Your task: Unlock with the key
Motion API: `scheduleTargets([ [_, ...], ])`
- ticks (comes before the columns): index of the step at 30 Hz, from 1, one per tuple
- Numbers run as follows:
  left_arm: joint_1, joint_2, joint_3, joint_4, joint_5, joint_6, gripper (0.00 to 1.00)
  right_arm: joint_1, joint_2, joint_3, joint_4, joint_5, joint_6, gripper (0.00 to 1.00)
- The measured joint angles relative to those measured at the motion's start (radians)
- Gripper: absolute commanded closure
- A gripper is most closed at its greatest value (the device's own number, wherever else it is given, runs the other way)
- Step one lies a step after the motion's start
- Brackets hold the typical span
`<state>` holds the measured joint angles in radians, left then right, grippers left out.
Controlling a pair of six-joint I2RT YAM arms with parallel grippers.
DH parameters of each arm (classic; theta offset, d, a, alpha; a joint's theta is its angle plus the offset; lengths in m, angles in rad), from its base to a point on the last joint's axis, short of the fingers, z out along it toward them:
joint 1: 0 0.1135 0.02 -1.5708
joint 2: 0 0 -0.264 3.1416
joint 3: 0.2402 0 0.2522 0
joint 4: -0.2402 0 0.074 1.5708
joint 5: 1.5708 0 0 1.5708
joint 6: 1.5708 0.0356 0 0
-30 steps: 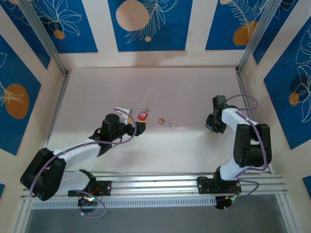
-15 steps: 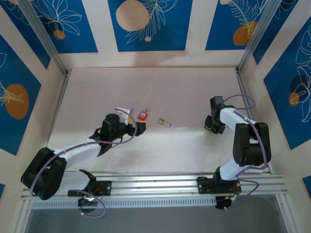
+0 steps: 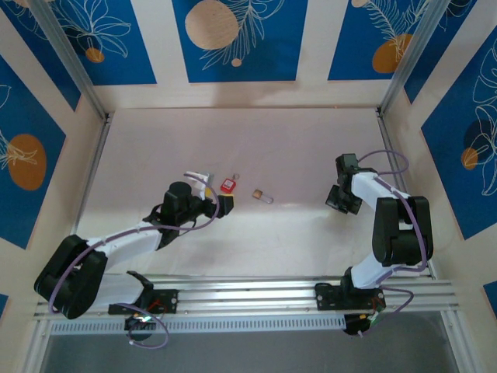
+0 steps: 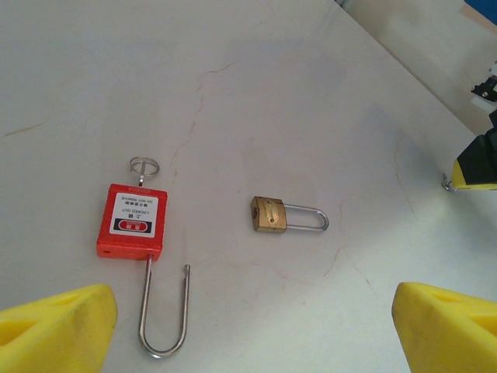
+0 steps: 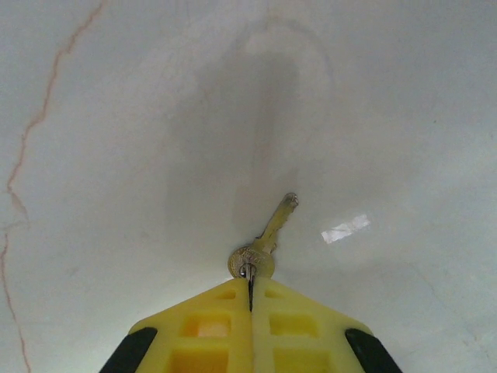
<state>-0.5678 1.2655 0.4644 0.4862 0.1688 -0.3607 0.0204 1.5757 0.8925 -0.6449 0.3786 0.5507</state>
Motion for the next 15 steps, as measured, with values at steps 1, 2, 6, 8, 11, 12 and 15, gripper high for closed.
scheduleTargets([
  [1,0.000,0.000,0.002,0.000,0.000,0.000,0.09,0.002,0.000,0.000,0.000,0.003,0.000,0.99],
  [2,0.000,0.000,0.004,-0.001,0.000,0.000,0.09,0.005,0.000,0.000,0.000,0.007,0.000,0.99],
  [6,0.000,0.000,0.021,-0.005,0.004,0.003,0.09,0.024,-0.002,0.000,0.000,0.019,0.000,1.00],
  [8,0.000,0.000,0.027,-0.004,0.007,0.003,0.09,0.039,-0.008,0.000,-0.003,0.026,0.000,1.00],
  [11,0.000,0.000,0.028,-0.005,0.008,0.003,0.09,0.067,-0.045,0.003,-0.016,0.032,0.000,1.00],
  [12,0.000,0.000,0.028,-0.005,0.011,0.003,0.09,0.077,-0.061,0.007,-0.026,0.034,0.000,1.00],
  [15,0.000,0.000,0.028,-0.001,0.024,0.003,0.08,0.113,-0.116,0.033,-0.051,0.033,0.000,1.00],
])
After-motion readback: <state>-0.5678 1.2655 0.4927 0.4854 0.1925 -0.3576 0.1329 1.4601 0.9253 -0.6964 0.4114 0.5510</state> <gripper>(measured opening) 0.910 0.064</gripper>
